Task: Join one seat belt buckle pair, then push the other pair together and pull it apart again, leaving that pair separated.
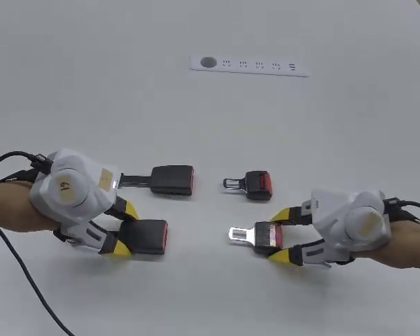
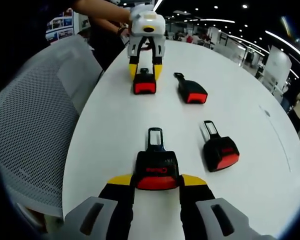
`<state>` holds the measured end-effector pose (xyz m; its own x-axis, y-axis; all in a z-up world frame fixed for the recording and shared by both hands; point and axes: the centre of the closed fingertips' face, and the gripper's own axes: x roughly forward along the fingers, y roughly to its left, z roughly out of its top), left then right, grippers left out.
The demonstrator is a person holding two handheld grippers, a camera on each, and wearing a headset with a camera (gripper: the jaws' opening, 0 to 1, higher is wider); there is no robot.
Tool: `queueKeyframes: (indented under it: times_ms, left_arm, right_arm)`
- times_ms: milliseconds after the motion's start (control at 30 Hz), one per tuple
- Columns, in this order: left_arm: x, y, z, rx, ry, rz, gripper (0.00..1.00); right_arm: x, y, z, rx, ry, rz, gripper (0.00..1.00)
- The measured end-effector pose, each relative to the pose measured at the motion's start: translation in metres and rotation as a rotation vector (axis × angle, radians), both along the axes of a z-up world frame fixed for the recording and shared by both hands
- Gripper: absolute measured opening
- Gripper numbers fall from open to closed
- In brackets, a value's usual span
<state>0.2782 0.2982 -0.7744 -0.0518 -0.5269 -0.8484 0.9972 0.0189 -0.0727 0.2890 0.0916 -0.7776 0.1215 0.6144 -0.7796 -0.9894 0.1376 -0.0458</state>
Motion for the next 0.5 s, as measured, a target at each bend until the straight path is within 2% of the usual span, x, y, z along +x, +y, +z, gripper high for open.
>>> queueKeyframes:
  times_ms: [500]
  left_arm:
    - [0.0,0.0008,-0.002,0.003,0.002,0.011,0.32]
  right_arm:
    - [-0.0023,0.0015,-0.0008,-0.001,-0.009,0.035,0.31]
